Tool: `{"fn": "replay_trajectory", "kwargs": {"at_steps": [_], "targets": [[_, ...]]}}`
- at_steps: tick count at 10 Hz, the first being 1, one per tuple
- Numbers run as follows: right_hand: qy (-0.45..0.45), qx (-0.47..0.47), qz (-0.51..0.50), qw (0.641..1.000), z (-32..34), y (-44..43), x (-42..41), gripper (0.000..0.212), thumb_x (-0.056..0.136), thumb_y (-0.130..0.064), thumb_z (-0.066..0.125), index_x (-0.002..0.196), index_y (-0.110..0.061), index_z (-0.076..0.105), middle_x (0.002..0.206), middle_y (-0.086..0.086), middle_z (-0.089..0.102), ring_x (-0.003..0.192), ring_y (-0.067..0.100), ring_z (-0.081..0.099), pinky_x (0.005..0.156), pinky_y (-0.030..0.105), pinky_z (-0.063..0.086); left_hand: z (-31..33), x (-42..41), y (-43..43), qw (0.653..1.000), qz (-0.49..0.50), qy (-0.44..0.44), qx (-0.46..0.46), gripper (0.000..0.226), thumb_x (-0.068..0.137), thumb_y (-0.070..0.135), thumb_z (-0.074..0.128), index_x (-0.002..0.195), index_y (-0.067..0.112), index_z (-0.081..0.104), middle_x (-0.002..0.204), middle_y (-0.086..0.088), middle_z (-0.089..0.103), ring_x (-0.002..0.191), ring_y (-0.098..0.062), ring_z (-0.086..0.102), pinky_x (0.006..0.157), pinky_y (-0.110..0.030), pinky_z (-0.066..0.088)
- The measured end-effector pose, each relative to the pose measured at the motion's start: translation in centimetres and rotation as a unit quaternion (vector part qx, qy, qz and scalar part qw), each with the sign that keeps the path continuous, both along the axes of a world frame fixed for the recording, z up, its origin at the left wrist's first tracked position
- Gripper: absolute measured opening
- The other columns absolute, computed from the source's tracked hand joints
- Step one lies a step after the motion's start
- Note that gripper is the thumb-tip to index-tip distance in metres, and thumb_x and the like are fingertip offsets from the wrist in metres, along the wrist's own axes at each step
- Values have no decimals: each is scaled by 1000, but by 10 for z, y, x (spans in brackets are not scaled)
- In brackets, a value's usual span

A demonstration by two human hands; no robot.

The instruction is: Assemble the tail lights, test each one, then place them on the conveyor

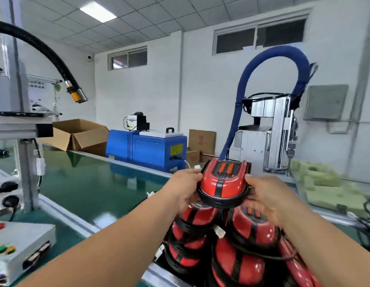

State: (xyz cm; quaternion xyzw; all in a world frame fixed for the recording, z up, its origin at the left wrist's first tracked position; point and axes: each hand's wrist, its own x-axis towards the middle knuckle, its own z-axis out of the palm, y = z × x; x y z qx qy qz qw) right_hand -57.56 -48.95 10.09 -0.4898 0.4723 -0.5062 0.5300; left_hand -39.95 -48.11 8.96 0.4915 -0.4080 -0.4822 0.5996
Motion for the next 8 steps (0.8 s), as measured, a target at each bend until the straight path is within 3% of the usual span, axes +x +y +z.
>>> {"fn": "replay_trajectory", "kwargs": {"at_steps": [1,3,4,5,6,8], "targets": [[32,18,-18,999,-14,-4,-18,18,101,-12,49,95,-1,62,83,14,71,76,23,67,56,32,52,-12,-20,-5,997,-7,-79,8,39,97,4,43,74,18,70,67,-3,70,54,-15,58,57,-27,47],[76,41,-8,996,-34,-15,-23,21,101,-17,49,90,-8,64,80,11,69,73,22,63,51,28,49,-24,-27,-10,953,53,-298,15,41,94,10,37,119,18,68,111,-9,69,105,-29,62,93,-37,52],[203,23,-20,979,-36,-19,-27,32,100,-27,51,79,-4,60,53,10,62,44,19,56,40,18,38,-19,-28,-10,918,68,-391,20,41,92,9,37,121,15,67,119,-8,66,109,-27,59,96,-36,50],[291,11,-16,956,-39,-21,-31,41,101,-32,46,74,-4,58,39,7,52,27,16,39,37,17,29,-12,-30,-8,871,60,-487,27,36,91,6,38,107,9,70,109,-10,68,103,-28,61,90,-37,51],[325,-4,-2,946,-41,-23,-34,43,101,-33,42,73,-4,57,40,9,53,29,17,38,41,22,30,-11,-32,-8,844,62,-532,36,33,90,4,39,104,4,69,107,-13,68,100,-29,61,89,-38,52],[300,14,-29,953,-37,-25,-39,53,101,-40,44,72,2,62,45,13,51,26,16,32,34,17,23,-13,-27,-3,886,97,-453,12,33,100,18,37,95,3,66,104,-16,66,99,-33,59,86,-36,48]]}}
